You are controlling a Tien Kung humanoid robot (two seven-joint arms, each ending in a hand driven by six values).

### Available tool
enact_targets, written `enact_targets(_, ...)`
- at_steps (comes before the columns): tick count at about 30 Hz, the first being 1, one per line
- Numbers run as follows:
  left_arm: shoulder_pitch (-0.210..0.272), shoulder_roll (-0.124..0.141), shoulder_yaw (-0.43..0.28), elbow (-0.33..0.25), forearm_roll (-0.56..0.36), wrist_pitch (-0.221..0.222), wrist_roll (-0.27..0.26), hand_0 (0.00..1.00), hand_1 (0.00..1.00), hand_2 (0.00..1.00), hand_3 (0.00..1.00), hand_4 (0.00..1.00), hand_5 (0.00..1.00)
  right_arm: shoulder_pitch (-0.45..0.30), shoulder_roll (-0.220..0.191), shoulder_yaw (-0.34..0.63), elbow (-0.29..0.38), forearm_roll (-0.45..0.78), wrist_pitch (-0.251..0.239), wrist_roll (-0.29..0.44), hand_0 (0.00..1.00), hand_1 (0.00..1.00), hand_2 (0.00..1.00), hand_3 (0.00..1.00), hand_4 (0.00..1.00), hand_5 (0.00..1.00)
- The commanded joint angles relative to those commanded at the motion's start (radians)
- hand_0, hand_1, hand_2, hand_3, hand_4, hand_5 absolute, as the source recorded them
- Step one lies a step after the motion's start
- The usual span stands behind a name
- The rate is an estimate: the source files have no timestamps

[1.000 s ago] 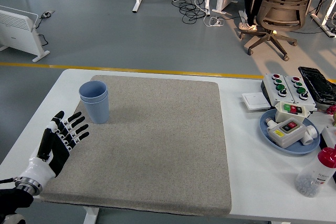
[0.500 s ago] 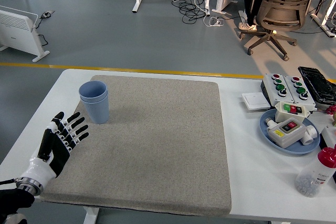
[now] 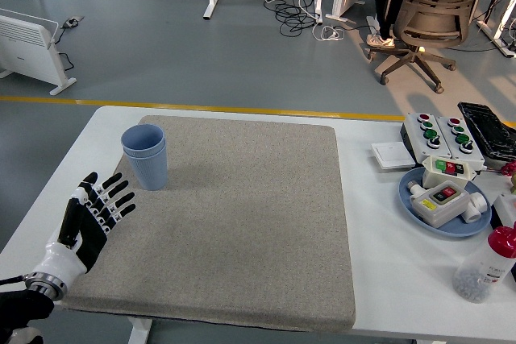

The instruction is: Push cup pick cup insert cup

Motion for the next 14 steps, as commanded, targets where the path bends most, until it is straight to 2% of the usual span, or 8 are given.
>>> enact_targets(14,-0.001,-0.003,-0.003,0.007,0.0,0.004,-0.001,0.864,0.885,0.939,0.888,0.64,0.998,-0.001,0.002,0.008,0.0,-0.011,0.002,-0.002,0.664,0.6,0.607,0.567,0.111,0.469)
